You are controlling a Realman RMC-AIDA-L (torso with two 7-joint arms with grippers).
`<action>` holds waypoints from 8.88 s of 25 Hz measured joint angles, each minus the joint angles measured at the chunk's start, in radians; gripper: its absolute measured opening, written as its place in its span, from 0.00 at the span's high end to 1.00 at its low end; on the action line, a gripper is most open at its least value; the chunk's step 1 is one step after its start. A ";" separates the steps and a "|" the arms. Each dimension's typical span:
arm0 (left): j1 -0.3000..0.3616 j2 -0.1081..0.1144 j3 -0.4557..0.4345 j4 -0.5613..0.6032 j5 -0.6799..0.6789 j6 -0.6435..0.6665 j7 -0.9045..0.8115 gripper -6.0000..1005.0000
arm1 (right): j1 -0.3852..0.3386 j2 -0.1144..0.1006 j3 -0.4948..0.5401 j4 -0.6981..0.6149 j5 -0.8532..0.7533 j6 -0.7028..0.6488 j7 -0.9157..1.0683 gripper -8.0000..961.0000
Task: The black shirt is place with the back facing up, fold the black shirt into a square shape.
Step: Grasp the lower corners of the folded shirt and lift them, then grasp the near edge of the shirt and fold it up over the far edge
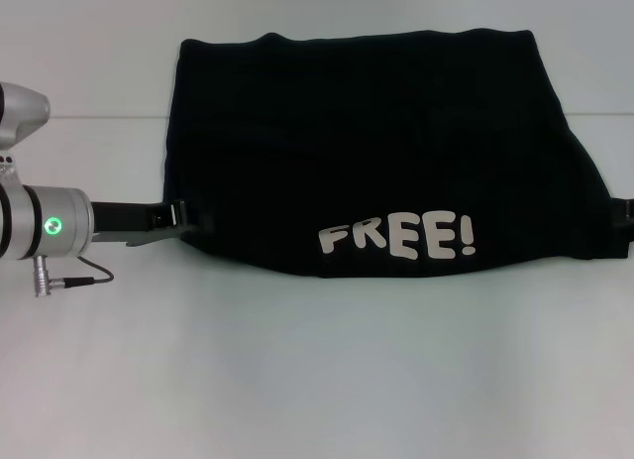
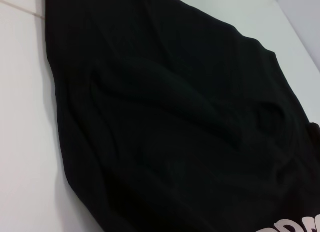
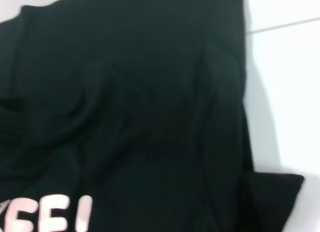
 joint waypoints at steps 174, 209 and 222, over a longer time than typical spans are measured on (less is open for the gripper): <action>0.025 0.036 0.053 0.169 0.293 0.567 -0.044 0.99 | -0.110 0.030 0.036 -0.143 -0.174 -0.396 -0.009 0.95; -0.063 0.107 -0.103 0.213 0.215 0.672 -0.109 0.98 | -0.091 -0.061 0.354 -0.153 0.007 -0.567 -0.088 0.95; -0.176 0.064 0.145 0.033 0.218 0.045 -0.324 0.97 | 0.000 -0.024 0.348 0.088 0.025 0.033 -0.062 0.95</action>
